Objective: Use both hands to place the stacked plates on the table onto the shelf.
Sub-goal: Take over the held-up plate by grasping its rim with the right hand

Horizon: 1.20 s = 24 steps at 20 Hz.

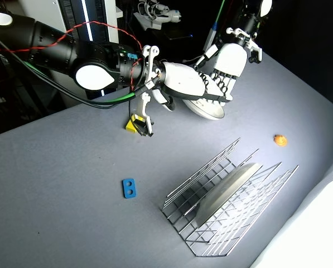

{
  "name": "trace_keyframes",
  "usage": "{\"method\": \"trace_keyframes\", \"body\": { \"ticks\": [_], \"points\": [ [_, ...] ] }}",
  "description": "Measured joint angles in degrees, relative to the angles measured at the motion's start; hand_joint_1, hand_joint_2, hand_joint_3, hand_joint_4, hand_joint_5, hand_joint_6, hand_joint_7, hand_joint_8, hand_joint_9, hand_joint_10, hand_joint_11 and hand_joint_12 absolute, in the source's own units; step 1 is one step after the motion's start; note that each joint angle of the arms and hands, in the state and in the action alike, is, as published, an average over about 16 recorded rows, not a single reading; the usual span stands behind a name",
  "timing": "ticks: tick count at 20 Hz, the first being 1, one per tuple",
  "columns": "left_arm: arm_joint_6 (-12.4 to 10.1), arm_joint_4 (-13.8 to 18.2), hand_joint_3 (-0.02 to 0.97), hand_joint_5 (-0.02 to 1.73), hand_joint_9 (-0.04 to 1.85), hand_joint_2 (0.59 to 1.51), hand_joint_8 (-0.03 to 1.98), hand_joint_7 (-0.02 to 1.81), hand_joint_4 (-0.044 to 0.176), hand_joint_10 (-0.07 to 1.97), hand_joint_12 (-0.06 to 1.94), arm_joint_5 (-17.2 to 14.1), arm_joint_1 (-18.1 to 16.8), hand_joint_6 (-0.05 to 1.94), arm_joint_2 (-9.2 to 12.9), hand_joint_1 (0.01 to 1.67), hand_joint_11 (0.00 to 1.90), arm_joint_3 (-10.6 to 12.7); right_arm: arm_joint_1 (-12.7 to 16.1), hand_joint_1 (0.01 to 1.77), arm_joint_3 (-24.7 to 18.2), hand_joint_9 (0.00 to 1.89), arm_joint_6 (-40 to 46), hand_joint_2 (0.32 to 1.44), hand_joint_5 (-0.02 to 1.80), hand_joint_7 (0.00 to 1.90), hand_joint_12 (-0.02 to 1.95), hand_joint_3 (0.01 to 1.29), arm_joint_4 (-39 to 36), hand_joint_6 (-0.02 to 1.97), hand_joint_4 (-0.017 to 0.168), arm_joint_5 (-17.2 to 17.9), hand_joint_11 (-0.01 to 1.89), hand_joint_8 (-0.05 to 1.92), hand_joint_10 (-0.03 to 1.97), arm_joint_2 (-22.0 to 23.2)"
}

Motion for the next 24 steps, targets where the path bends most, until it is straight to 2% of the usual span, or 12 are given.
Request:
{"method": "trace_keyframes", "body": {
  "ticks": [6, 9, 16, 20, 24],
  "points": [
    [0.0, -0.4, 0.014, -0.01, -0.03, 1.130, -0.01, 0.00, -0.008, -0.04, 0.02, -0.1, 0.2, -0.03, 0.0, 0.02, 0.01, 0.0, -1.2, 1.13, 2.3, 0.02, -1.3, 0.93, 0.02, 0.02, 0.02, 0.01, -0.5, 0.04, 0.002, -1.5, 0.02, 0.01, 0.02, -4.4],
    [0.0, -0.6, 0.014, -0.01, -0.03, 1.130, -0.01, 0.00, -0.008, -0.04, 0.02, -0.2, 0.4, -0.03, 0.0, 0.02, 0.01, 0.0, -1.5, 1.13, 3.5, 0.03, -2.1, 0.95, 0.04, 0.03, 0.11, 0.01, -0.5, 0.04, 0.002, -1.8, 0.02, 0.00, 0.02, -6.4],
    [0.0, -1.4, 0.014, -0.01, -0.03, 1.130, -0.01, 0.00, -0.007, -0.04, 0.02, -0.5, 0.9, -0.02, 0.0, 0.02, 0.02, 0.0, -1.7, 1.15, 6.0, 0.24, -3.2, 1.00, 0.24, 0.24, 0.60, 0.01, -0.5, 0.04, 0.002, -2.2, 0.06, 0.00, 0.04, -10.2],
    [0.0, -1.9, 0.014, -0.01, -0.03, 1.131, -0.01, 0.00, -0.006, -0.04, 0.02, -0.6, 1.2, -0.02, 0.0, 0.02, 0.01, 0.0, -1.7, 1.16, 7.0, 0.44, -3.7, 1.04, 0.43, 0.45, 0.88, 0.01, -0.5, 0.04, 0.001, -2.0, 0.18, 0.00, 0.04, -11.7],
    [0.0, -2.4, 0.014, -0.01, -0.03, 1.133, -0.01, 0.00, -0.006, -0.04, 0.02, -0.7, 1.4, -0.02, 0.0, 0.02, 0.02, 0.0, -1.7, 1.17, 7.6, 0.68, -4.0, 1.05, 0.60, 0.66, 1.09, 0.01, -0.6, 0.14, -0.001, -1.4, 0.34, 0.02, 0.05, -12.6]
  ]
}}
